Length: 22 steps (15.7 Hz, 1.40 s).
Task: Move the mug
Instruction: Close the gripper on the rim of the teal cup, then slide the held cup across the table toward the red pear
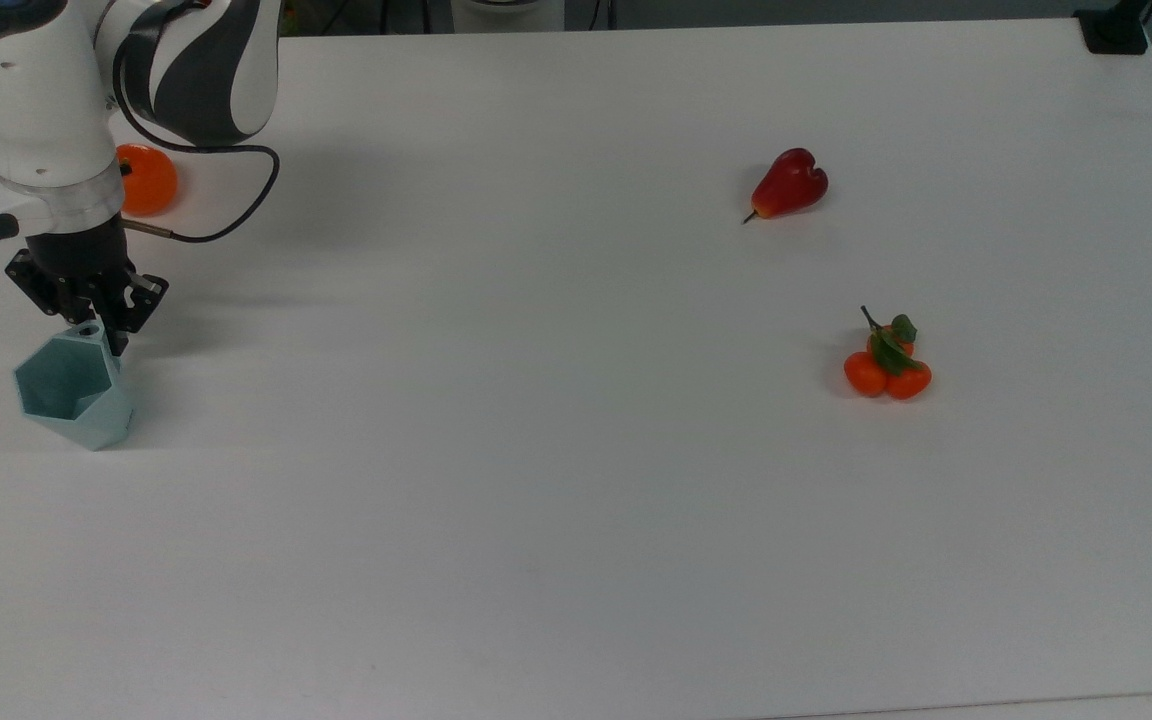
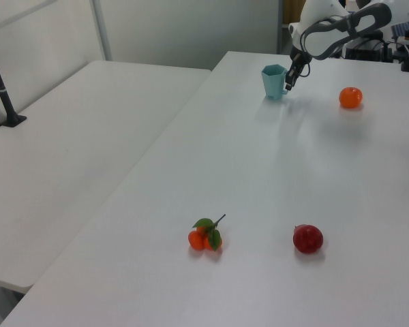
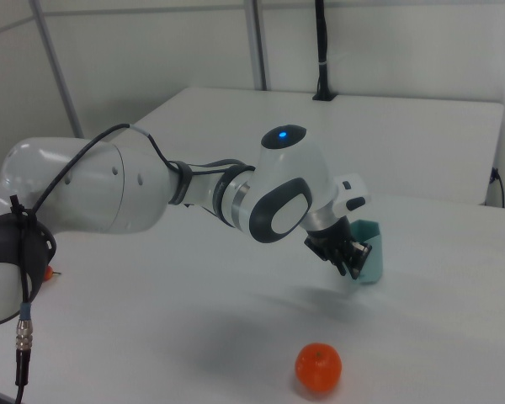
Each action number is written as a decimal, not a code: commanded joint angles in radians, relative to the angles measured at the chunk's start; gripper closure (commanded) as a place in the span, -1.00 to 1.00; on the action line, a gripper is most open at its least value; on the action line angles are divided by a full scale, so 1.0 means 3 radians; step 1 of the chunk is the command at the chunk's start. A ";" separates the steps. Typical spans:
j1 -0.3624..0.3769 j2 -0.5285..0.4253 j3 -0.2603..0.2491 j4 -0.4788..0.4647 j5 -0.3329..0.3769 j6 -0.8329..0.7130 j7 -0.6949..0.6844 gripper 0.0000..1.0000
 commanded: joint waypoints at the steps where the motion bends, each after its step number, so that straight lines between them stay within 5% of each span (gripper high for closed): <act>1: 0.0028 -0.0003 0.0002 0.0000 0.0057 0.0057 0.0115 0.70; 6: 0.0053 -0.0145 0.0150 -0.0102 0.0042 0.0042 0.0590 0.71; 11: 0.0364 -0.0549 0.0160 -0.0608 0.0021 0.0047 0.1127 0.75; 22: 0.1346 -0.2017 0.0160 -0.2459 -0.0009 0.0052 0.1899 0.75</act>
